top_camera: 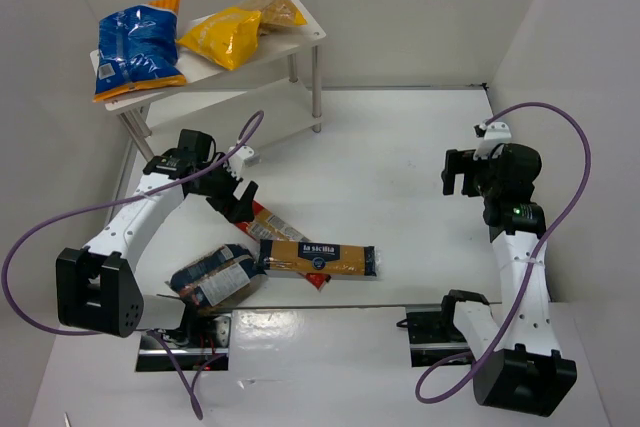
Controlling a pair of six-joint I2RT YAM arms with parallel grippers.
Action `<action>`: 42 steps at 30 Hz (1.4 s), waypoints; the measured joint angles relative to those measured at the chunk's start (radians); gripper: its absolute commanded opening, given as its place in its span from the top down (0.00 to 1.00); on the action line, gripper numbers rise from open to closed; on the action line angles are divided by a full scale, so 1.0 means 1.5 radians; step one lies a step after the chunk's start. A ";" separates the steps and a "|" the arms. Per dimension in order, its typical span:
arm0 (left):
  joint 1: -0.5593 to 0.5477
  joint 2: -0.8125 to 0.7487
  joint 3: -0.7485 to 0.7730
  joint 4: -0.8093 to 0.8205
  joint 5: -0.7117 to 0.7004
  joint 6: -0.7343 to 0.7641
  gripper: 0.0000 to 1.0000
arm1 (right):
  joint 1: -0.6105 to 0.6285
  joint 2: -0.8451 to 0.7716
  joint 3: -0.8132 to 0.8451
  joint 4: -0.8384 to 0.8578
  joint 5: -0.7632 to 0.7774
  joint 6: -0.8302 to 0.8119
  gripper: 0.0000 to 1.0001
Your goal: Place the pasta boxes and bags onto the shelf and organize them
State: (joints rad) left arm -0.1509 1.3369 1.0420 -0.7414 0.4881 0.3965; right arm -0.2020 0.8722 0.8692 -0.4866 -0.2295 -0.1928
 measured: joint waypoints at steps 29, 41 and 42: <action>-0.111 0.029 0.035 -0.076 -0.044 0.068 0.01 | 0.033 0.069 0.011 -0.030 -0.168 -0.126 0.00; -0.278 0.088 0.044 -0.121 -0.118 0.164 0.01 | 0.098 0.117 0.023 -0.036 -0.156 -0.144 0.00; -0.296 0.100 0.044 -0.122 -0.125 0.168 0.01 | 0.098 0.117 0.023 -0.036 -0.153 -0.145 0.00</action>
State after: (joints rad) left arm -0.5949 1.4868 1.1076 -0.9245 0.3008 0.6487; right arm -0.0544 1.0477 0.9031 -0.5407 -0.4591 -0.4099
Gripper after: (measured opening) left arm 0.993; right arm 0.997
